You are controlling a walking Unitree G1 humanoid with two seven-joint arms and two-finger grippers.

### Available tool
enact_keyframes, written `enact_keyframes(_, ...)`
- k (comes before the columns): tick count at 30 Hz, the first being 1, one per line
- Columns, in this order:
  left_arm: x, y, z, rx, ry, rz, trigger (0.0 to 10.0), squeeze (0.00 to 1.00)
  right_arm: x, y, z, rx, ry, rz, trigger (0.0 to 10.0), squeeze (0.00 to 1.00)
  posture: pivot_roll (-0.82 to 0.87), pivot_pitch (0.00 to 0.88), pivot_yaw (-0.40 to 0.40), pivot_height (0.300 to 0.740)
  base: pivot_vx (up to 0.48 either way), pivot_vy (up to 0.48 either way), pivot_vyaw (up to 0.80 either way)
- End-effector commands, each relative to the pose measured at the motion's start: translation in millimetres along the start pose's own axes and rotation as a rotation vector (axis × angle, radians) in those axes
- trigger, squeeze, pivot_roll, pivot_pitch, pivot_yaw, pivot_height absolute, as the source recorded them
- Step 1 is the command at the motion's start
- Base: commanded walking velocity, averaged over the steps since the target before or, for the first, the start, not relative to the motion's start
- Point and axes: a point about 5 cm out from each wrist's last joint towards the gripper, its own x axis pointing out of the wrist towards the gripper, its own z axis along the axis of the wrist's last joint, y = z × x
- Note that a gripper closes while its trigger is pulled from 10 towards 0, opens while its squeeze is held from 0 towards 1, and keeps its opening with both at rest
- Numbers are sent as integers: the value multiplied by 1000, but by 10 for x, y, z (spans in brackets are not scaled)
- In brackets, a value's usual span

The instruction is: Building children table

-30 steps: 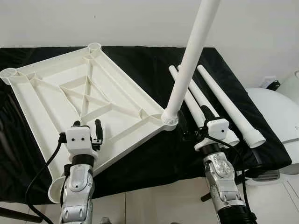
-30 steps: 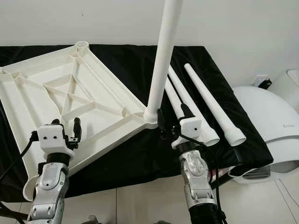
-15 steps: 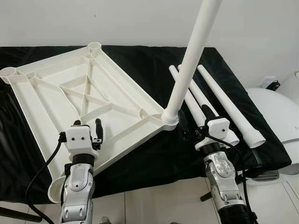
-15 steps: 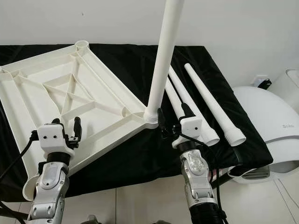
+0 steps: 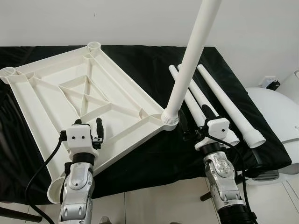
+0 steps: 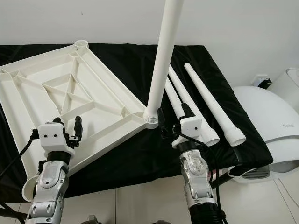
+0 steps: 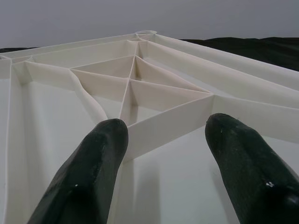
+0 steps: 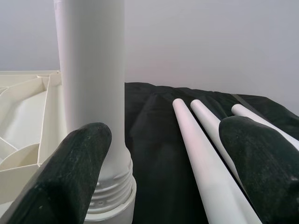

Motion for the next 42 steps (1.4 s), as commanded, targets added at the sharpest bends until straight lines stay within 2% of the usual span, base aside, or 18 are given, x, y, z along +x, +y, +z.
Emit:
enact_keyframes(1, -36, -42, -110, 2, 60, -10, 10000, 0, -21, -26, -1, -3, -1, -11, 10000, 0, 49, 112, -52, 740, 0, 0, 0)
enact_keyframes(42, -97, -23, -119, 11, 66, 0, 10000, 0, 5, -18, -15, 2, 6, 33, 10000, 0, 71, 93, -73, 740, 0, 0, 0)
